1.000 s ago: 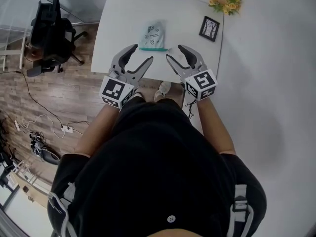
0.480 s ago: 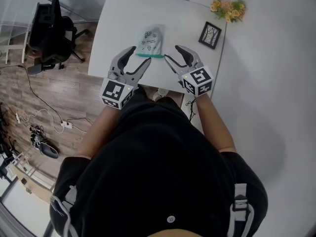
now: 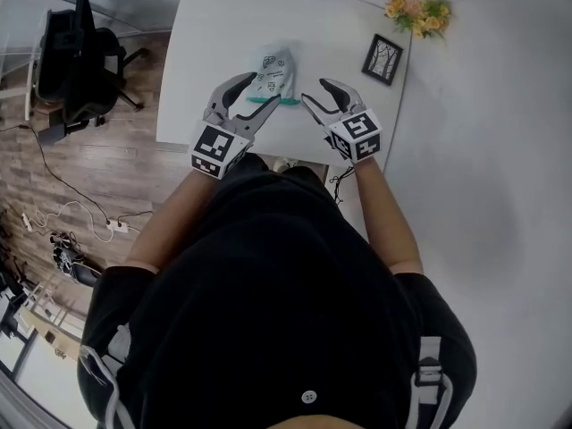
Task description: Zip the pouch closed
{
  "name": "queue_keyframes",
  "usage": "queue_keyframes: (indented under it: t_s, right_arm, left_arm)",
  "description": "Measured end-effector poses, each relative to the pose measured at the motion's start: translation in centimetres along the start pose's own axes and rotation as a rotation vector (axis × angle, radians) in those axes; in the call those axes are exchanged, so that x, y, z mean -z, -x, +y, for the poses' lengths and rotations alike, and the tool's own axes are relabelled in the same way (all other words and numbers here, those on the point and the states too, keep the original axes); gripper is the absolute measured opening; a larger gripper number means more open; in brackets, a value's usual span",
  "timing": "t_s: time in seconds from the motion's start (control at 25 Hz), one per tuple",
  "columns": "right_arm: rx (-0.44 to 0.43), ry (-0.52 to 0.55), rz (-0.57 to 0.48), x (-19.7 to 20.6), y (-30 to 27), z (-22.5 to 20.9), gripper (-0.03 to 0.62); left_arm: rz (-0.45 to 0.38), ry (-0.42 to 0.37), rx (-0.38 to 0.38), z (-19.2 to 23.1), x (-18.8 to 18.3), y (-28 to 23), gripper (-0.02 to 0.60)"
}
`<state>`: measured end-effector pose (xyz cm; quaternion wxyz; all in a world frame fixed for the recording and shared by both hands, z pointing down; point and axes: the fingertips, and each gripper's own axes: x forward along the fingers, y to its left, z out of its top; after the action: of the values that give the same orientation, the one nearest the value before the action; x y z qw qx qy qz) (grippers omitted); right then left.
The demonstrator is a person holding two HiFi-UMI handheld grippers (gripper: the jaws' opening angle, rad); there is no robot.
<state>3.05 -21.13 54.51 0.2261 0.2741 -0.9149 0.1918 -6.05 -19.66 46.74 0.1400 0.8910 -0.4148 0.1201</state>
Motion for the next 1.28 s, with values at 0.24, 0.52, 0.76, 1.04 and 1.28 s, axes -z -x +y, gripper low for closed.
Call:
queue_keyframes:
  t_s: [0.24,0.52,0.76,1.04,1.28]
  right_arm:
    - [0.001,0.112,0.139,2.7,-1.8,-1.3,0.224]
    - [-0.07,0.199,0.284,6.4,-3.6,-2.2,0.222]
    - [-0.148,0.284,0.382,9.3,-4.7,-2.0,0.216]
    - [-0.236,0.406,0.494,13.4,-5.6,-2.1,0.176]
    - [-0.29,0.566,0.596,16.7,-6.7,-2.0,0.153]
  left_arm:
    - [0.066,0.02,0.059,-0.3,2.9,-1.9,0.256]
    - [0.15,0.089,0.059,-1.2,6.5,-3.7,0.253]
    - [0.237,0.189,0.057,-2.8,10.3,-5.1,0.25]
    - [0.332,0.232,0.03,-4.3,14.3,-6.4,0.25]
    - [0.415,0.275,0.0,-4.6,17.7,-6.9,0.247]
